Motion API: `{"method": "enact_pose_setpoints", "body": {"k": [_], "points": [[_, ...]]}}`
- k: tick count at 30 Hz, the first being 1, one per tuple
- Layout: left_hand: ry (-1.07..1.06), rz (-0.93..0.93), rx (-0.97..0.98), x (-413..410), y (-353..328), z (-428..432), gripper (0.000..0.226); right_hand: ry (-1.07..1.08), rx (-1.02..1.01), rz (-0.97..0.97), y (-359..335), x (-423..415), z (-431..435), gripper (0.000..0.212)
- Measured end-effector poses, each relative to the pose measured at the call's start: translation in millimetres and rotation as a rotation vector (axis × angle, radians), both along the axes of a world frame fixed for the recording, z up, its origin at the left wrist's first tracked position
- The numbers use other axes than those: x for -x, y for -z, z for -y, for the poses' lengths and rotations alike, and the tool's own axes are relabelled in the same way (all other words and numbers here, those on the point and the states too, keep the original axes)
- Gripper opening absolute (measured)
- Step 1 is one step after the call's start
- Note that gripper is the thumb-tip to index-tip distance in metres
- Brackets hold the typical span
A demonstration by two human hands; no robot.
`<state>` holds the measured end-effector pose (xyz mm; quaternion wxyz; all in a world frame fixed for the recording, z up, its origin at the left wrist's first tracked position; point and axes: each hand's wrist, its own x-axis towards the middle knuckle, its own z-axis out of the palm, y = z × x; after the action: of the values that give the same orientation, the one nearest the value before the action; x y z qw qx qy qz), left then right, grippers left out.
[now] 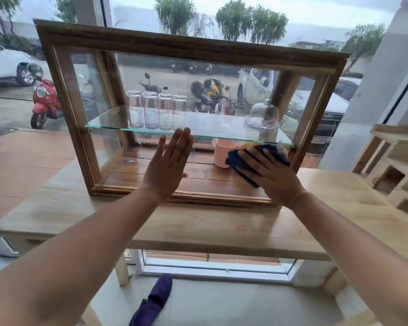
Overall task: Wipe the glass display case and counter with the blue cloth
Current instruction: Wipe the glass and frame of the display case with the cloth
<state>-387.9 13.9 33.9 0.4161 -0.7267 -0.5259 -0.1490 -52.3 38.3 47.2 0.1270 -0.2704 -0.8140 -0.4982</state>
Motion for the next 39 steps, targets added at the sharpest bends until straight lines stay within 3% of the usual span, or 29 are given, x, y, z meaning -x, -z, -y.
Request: {"method": "enact_pose_setpoints", "body": {"k": [3,6,8,11,13,15,23,30,36,39], "points": [[-0.016,-0.007,-0.009,-1,-1,2,0.129,-0.019,0.016,-0.302,-22,36,0,0.06],[-0.031,-0.001,-0.009,-4,-1,4,0.126,-0.028,0.021,-0.401,-4,72,4,0.069],[-0.048,0.003,0.0,-5,-1,5,0.121,-0.046,0.042,-0.302,19,78,5,0.065],[-0.053,-0.071,-0.03,-8,1,9,0.105,-0.054,0.134,0.047,51,71,11,0.061],[-0.034,-0.133,-0.054,-12,5,10,0.095,0.025,0.248,0.182,65,64,17,0.066],[-0.03,-0.139,-0.056,-13,7,10,0.097,0.065,0.304,0.203,67,52,19,0.069],[-0.02,-0.118,-0.025,-10,9,7,0.114,0.166,0.157,0.263,59,-59,29,0.067],[-0.024,-0.122,-0.031,-12,7,8,0.114,0.081,0.267,-0.023,81,9,34,0.051],[-0.046,-0.12,-0.005,-13,8,8,0.118,0.063,0.159,0.255,60,-20,22,0.054],[-0.053,-0.12,0.009,-12,9,9,0.119,0.079,0.082,0.299,34,-55,24,0.056]]}}
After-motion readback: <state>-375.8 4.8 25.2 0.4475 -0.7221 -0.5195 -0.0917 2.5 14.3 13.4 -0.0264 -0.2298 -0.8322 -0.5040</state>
